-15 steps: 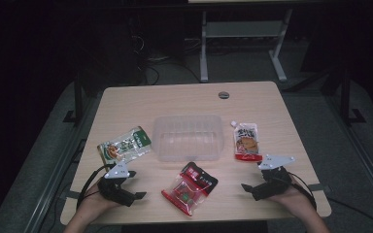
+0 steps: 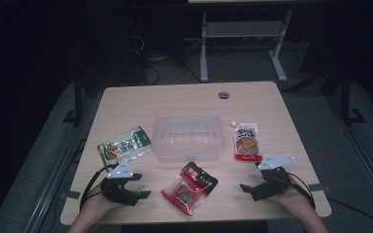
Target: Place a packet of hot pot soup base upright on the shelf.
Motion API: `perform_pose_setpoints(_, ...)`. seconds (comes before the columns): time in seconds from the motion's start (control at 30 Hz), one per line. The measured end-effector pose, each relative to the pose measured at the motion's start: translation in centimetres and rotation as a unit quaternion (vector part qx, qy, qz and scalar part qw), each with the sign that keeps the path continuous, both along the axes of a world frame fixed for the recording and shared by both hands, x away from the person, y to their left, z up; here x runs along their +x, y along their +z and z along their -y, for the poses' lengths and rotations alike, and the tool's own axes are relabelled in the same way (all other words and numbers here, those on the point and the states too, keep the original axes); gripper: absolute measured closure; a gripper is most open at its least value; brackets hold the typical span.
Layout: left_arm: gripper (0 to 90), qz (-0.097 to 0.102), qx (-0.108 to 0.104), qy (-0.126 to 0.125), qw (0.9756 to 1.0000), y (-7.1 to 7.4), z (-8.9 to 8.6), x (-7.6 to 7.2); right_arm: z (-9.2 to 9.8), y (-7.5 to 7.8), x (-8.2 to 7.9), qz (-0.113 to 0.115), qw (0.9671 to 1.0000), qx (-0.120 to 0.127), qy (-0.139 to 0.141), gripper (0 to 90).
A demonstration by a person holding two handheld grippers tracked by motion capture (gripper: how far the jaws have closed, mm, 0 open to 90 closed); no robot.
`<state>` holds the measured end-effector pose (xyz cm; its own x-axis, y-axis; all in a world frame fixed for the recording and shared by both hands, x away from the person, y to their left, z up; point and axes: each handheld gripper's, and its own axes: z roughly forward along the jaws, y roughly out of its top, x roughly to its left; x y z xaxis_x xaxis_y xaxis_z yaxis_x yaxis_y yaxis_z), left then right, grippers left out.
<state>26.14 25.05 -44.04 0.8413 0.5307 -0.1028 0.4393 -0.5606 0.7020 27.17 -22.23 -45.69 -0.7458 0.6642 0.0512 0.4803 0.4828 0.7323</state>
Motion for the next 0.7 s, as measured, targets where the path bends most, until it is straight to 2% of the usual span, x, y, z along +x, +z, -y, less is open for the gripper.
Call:
perform_pose_setpoints(0.1, 39.3, -0.011, -0.014, 0.010, 0.9998, 0.3, 0.5, -0.1, -0.1, 0.0, 0.0, -0.006, 1.0000, 0.002, 0.002, 0.9)
perform_pose_setpoints(0.2, 47.3, -0.016, -0.021, 0.003, 0.9997, 0.7, 0.8, 0.0, -0.1, 0.2, -0.1, 0.003, 1.0000, 0.004, 0.003, 0.9)
perform_pose_setpoints(0.27, 53.1, -0.021, -0.029, 0.001, 0.9993, 1.0, 1.1, -0.1, -0.1, 0.3, -0.1, 0.000, 1.0000, 0.009, 0.001, 0.9)
perform_pose_setpoints(0.3, 57.7, -0.028, -0.038, -0.005, 0.9989, 1.2, 1.5, -0.2, -0.1, 0.3, -0.1, 0.002, 1.0000, 0.008, 0.001, 0.9)
perform_pose_setpoints(0.4, 66.5, -0.030, -0.040, -0.012, 0.9986, 1.4, 1.9, -0.3, -0.1, 0.2, 0.0, 0.001, 1.0000, 0.006, 0.000, 0.9)
perform_pose_setpoints(0.43, 66.5, -0.035, -0.043, -0.015, 0.9983, 1.4, 2.2, -0.4, -0.1, 0.2, 0.0, 0.001, 1.0000, 0.005, -0.001, 0.9)
perform_pose_setpoints(0.5, 75.6, -0.036, -0.042, -0.030, 0.9980, 1.4, 2.7, -0.4, -0.1, 0.2, 0.1, 0.001, 1.0000, 0.005, 0.000, 0.9)
perform_pose_setpoints(0.53, 75.6, -0.034, -0.041, -0.038, 0.9979, 1.4, 2.9, -0.4, -0.1, 0.2, 0.1, 0.001, 1.0000, 0.005, 0.000, 0.9)
perform_pose_setpoints(0.57, 81.3, -0.035, -0.045, -0.045, 0.9973, 1.5, 3.4, -0.5, -0.1, 0.2, 0.1, 0.001, 1.0000, 0.004, -0.002, 0.9)
perform_pose_setpoints(0.7, 89.5, -0.042, -0.049, -0.061, 0.9961, 1.6, 4.6, -0.6, 0.1, 0.2, 0.3, -0.005, 1.0000, 0.005, -0.005, 0.9)
